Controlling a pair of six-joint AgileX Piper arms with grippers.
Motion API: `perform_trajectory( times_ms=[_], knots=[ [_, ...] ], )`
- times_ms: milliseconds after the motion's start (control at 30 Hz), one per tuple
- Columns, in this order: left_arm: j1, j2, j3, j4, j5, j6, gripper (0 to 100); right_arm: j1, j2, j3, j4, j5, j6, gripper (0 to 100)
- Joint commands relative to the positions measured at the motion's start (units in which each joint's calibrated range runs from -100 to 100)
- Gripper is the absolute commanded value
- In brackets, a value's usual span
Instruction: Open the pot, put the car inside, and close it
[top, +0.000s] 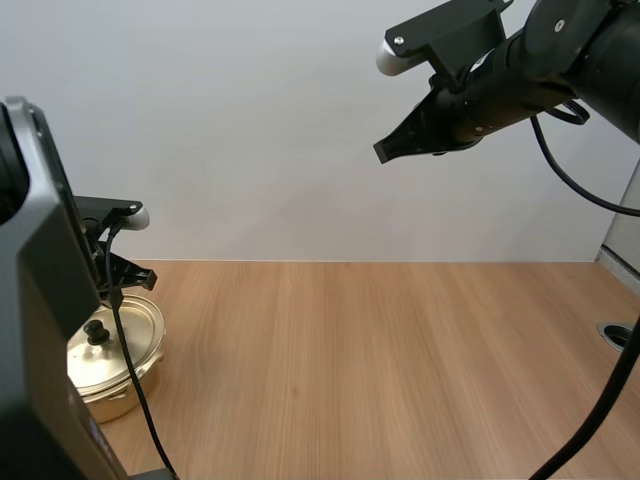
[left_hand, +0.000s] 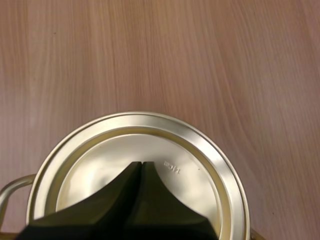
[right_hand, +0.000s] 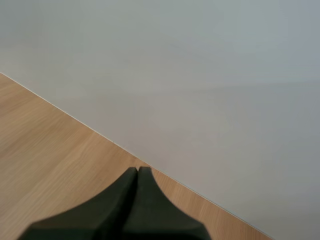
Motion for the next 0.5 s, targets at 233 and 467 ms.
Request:
perform_trajectory(
  times_ms=[233,467],
  knots=[
    [-0.04,-3.6,0.0,0.4,6.6,-0.6,0,0.0,0.0,1.9,-0.8,-1.6,0.0,0],
    [1.34,-9.6,1.8,-21.8,24.6,13.1,0,-0.1,0.0,1.9,-4.0,-3.0,2.3,0]
  ],
)
